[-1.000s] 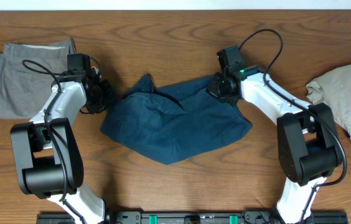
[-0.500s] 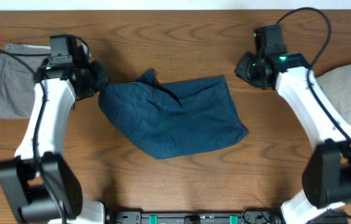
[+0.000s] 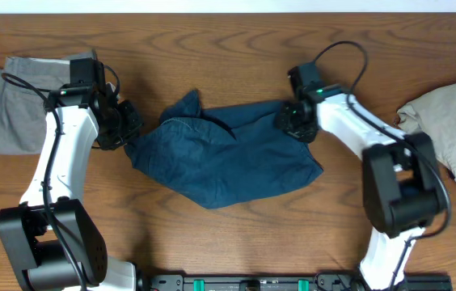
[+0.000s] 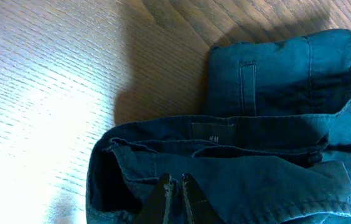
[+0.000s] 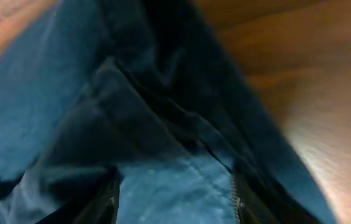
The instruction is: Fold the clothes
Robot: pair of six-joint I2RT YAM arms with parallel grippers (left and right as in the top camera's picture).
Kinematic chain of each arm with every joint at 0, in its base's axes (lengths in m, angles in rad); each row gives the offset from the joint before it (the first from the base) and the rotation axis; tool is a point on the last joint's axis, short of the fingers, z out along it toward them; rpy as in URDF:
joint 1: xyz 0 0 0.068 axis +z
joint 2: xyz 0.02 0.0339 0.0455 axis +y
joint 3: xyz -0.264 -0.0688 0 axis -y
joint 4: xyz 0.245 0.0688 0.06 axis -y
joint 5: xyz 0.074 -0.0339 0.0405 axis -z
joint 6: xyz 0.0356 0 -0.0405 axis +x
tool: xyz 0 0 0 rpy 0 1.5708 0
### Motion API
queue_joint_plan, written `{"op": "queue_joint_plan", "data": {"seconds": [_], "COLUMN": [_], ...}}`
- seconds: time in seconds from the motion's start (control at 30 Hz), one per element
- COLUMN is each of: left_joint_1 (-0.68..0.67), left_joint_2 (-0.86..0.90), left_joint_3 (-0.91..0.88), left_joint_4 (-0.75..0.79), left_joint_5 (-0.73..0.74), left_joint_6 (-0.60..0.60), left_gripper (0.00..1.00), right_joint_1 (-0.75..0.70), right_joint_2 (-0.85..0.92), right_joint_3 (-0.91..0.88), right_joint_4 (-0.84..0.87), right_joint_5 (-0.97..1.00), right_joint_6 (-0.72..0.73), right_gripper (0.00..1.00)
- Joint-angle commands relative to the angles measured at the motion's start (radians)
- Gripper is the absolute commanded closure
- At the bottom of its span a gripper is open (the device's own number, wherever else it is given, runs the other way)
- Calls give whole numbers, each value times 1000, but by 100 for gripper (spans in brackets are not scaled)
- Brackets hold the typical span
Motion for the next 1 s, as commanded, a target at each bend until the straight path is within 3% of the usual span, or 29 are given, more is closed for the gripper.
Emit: {"op": "queue_joint_plan", "data": {"seconds": [0.0, 0.1, 0.17, 0.47, 0.97], "left_joint_1": [1, 1, 1, 1, 1], "left_joint_2": [4, 4, 4, 4, 4], "left_joint_3": [-4, -5, -5, -5, -5], "left_joint_4": [-9, -9, -9, -5, -5], "left_joint_5": [-12, -12, -12, -12, -15], "left_joint_6": [9, 9, 9, 9, 9], "left_gripper": [94, 94, 94, 94, 94], "right_joint_1": [11, 11, 2, -68, -26], "right_joint_2": [33, 38, 30, -28, -16], "right_joint_3": [-2, -2, 1, 1, 1], "right_joint_4": [58, 97, 102, 113, 228], "right_joint_5": [-11, -8, -6, -8, -53], "right_joint_6": [13, 16, 15, 14, 11], "right_gripper": [46, 62, 64, 50, 51]}}
